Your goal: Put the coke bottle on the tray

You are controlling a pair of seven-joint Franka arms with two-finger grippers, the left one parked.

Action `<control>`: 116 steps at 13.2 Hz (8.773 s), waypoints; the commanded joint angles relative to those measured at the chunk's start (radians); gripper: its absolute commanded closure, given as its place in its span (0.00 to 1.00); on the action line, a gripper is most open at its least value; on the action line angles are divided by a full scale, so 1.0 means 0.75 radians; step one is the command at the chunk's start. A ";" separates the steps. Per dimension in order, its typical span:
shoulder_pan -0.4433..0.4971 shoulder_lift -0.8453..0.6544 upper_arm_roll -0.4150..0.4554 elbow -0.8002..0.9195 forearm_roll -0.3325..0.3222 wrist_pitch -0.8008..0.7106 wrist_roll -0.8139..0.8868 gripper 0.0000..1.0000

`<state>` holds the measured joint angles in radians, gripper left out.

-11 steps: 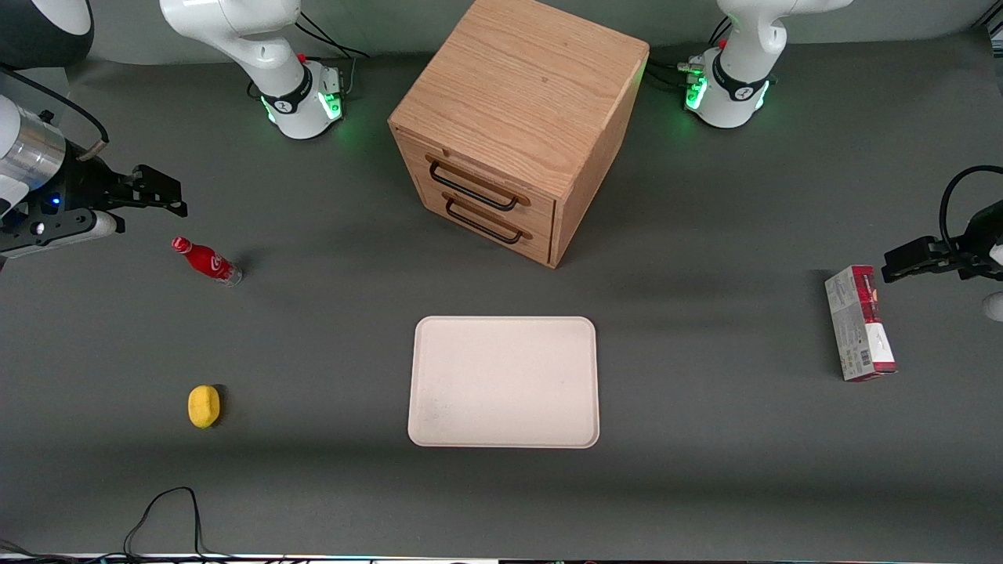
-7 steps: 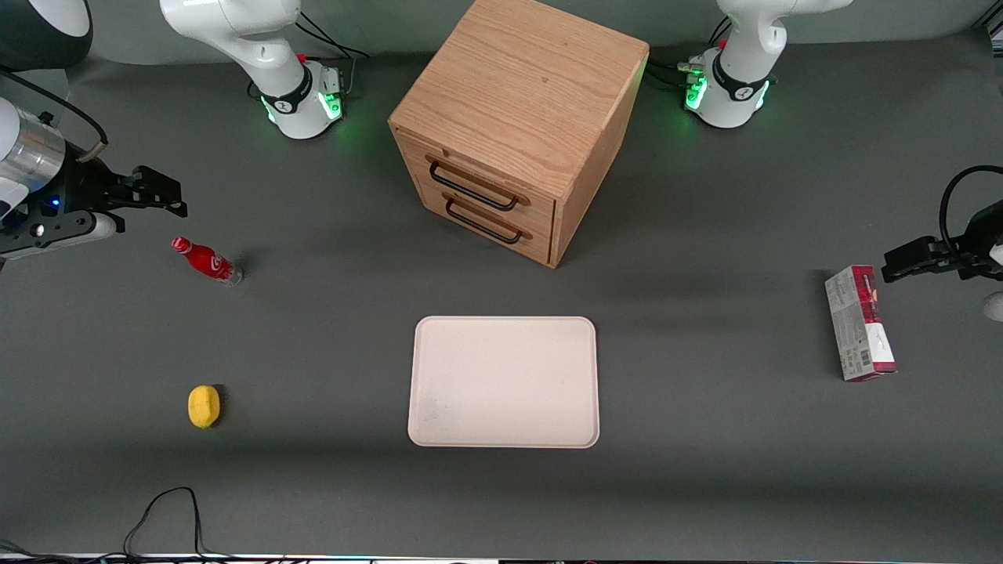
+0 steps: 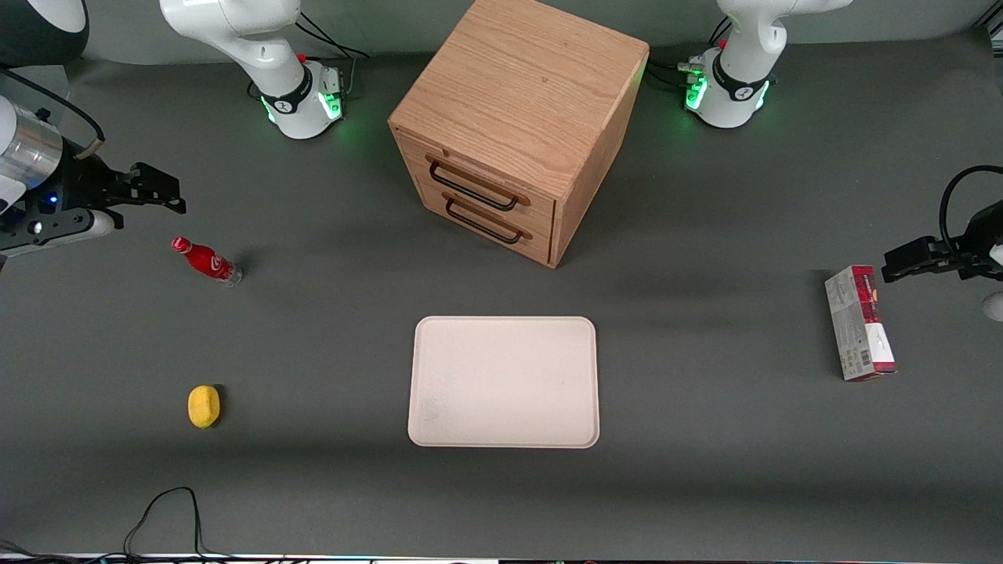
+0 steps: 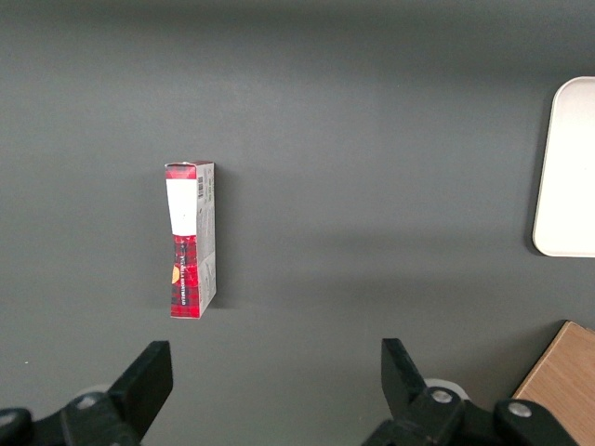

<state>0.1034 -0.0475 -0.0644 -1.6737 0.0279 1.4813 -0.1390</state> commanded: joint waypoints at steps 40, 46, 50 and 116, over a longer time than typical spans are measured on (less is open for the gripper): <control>0.007 -0.176 -0.448 -1.147 -0.240 1.177 -0.349 0.01; 0.009 -0.164 -0.454 -1.147 -0.240 1.195 -0.351 0.70; 0.009 -0.160 -0.454 -1.147 -0.240 1.197 -0.349 1.00; 0.143 0.472 0.245 0.200 -0.087 0.297 0.636 0.00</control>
<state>0.2729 0.5926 0.1210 -1.1733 -0.0859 1.6710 0.4718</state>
